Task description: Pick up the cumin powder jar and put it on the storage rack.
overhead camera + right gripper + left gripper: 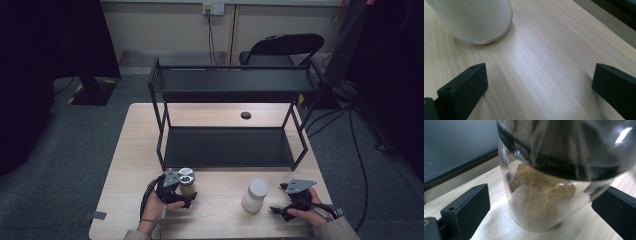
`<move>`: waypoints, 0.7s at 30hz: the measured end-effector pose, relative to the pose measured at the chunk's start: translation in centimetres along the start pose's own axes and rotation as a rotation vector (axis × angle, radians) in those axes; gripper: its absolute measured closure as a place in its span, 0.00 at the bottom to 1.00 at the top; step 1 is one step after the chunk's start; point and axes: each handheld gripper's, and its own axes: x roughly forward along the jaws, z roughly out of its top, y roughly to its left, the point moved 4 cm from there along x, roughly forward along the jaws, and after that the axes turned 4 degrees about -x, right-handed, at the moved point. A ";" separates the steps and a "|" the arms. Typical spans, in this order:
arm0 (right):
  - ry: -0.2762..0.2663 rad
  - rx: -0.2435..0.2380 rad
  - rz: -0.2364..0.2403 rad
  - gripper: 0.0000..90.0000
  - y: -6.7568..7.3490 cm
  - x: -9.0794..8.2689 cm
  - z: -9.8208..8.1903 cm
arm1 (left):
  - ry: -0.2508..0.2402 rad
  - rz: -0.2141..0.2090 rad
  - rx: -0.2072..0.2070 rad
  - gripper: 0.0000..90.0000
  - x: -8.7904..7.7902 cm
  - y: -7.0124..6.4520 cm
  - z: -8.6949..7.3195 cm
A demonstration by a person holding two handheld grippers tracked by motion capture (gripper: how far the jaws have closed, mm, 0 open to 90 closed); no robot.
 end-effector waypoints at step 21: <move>-0.001 0.000 0.002 0.00 0.0 0.0 0.0 | -0.010 0.002 0.008 0.28 0.8 0.0 0.1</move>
